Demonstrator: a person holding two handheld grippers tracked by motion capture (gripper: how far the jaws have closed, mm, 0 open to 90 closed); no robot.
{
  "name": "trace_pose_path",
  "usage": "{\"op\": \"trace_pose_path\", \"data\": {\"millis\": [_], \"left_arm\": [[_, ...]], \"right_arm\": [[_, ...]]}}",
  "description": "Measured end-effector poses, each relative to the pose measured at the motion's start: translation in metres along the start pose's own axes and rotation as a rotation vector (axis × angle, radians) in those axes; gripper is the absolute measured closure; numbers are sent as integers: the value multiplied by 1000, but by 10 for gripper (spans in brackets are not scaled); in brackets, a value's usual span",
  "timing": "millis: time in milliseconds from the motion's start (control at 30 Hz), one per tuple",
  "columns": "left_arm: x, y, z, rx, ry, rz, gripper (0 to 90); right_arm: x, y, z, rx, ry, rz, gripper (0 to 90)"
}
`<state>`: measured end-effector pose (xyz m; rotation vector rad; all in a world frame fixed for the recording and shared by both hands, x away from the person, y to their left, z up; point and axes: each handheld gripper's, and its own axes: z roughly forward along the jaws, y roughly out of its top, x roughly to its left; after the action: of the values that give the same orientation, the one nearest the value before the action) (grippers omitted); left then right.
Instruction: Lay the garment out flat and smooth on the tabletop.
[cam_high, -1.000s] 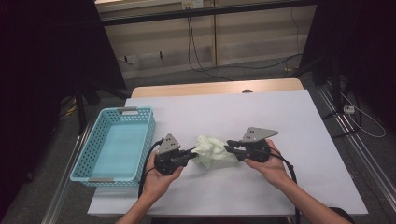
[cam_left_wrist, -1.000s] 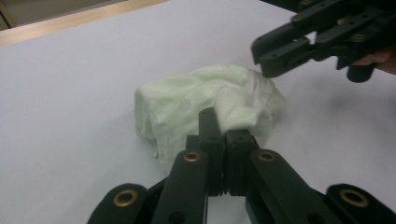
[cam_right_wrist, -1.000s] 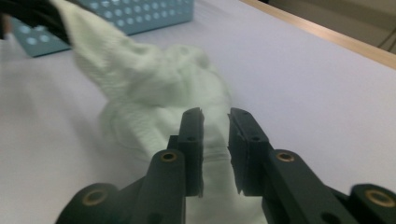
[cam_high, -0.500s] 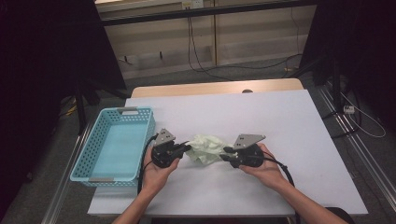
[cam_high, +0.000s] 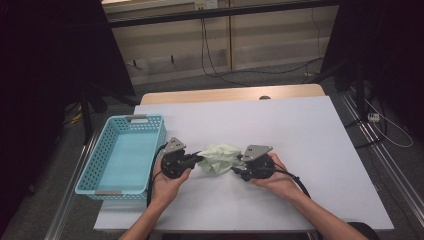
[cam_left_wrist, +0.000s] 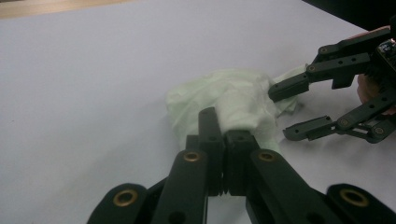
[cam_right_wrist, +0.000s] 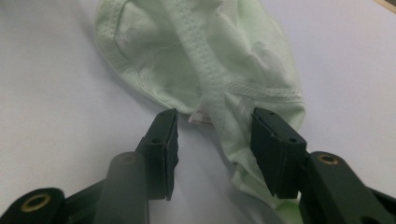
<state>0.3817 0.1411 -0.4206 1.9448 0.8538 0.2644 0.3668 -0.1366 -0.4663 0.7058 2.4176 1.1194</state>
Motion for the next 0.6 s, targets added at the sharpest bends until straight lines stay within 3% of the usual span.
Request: {"op": "trace_pose_path", "data": {"millis": [267,433,533,600], "left_arm": [[2,-2,2,12,18,-4,884],[2,-3,4,19,26,1,884],[3,-4,5,20,24,2,884],[2,-3,4,13,17,-4,884]], "right_arm": [[-6,-2,-1,-1,-49,-31,681],[-5,-2,2,18,-41,-45,743],[-5,-2,2,21,-40,-45,862],[-6,-2,1,15,-40,-32,889]]}}
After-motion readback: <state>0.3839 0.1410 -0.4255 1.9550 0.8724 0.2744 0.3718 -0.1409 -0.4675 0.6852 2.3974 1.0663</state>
